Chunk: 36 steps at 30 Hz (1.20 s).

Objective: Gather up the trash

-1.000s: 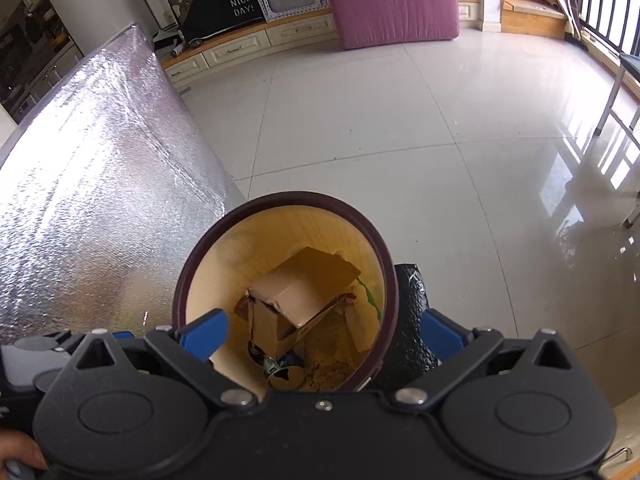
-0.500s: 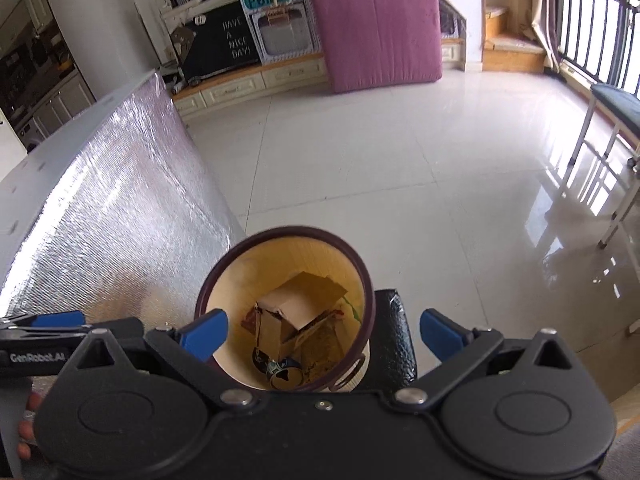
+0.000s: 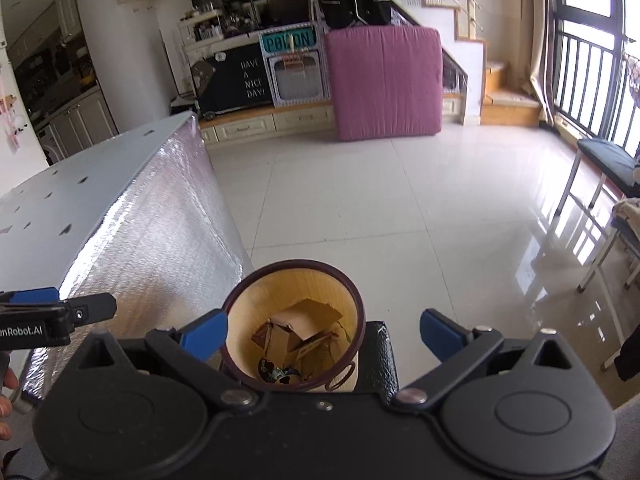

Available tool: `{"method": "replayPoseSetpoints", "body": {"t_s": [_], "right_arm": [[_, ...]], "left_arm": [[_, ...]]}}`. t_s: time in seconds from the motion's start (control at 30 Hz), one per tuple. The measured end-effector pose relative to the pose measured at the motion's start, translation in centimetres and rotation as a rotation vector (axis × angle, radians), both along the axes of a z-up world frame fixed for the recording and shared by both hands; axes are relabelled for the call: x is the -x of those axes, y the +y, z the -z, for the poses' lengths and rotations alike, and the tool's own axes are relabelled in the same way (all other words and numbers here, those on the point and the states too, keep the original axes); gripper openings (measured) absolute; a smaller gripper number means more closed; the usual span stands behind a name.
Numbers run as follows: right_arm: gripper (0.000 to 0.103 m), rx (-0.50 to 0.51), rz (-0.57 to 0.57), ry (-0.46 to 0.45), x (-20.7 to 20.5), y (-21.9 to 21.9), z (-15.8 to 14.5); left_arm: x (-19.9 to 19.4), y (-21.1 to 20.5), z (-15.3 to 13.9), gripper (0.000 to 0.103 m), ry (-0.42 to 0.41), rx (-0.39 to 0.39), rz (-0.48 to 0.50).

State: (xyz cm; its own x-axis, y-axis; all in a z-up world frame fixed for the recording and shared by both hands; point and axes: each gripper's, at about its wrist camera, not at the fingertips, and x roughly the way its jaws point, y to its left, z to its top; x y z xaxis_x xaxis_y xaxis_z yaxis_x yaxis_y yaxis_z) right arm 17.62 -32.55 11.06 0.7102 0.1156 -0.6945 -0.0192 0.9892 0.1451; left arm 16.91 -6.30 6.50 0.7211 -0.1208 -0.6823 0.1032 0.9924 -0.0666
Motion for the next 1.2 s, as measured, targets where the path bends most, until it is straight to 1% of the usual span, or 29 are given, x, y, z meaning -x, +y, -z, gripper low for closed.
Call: {"method": "replayPoseSetpoints", "body": {"t_s": [0.07,0.17,0.3,0.5,0.6,0.7,0.83,0.9,0.97,1.1,1.2], "right_arm": [[0.103,0.011,-0.003,-0.02,1.1,0.4,-0.5],[0.103,0.014,0.001,-0.054,2.9,1.2,-0.9],[0.103,0.029,0.003,-0.098,5.2,2.4,-1.0],[0.103,0.061,0.015,-0.128,7.7,4.0,-0.3],[0.103,0.087,0.016,-0.146,8.9,4.8,0.0],[0.103,0.124,0.017,-0.166,9.8,5.5,0.4],[0.103,0.102,0.037,-0.179,10.7,5.5,1.1],[0.103,0.11,0.046,-0.191,11.2,5.6,1.4],[0.103,0.111,0.05,-0.198,11.4,5.6,1.5],[0.103,0.127,0.059,-0.203,12.1,5.8,2.1],[0.103,0.113,0.063,-0.199,12.3,5.6,2.5]], "left_arm": [[1.3,0.5,-0.4,0.103,-0.027,-0.013,-0.015],[3.1,1.2,-0.7,0.103,-0.049,-0.022,-0.008],[5.1,2.5,-0.3,0.103,-0.069,-0.032,-0.009],[7.9,4.5,0.6,0.103,-0.114,-0.003,-0.05],[8.5,5.1,1.1,0.103,-0.118,0.001,-0.062],[9.1,5.4,1.6,0.103,-0.12,-0.015,-0.067],[10.0,5.4,2.8,0.103,-0.12,-0.031,-0.055],[10.6,5.5,3.5,0.103,-0.119,-0.036,-0.049],[11.2,5.3,3.7,0.103,-0.136,-0.053,-0.048],[11.5,5.6,3.8,0.103,-0.148,-0.038,-0.054],[11.8,5.5,4.0,0.103,-0.157,-0.049,-0.058]]}}
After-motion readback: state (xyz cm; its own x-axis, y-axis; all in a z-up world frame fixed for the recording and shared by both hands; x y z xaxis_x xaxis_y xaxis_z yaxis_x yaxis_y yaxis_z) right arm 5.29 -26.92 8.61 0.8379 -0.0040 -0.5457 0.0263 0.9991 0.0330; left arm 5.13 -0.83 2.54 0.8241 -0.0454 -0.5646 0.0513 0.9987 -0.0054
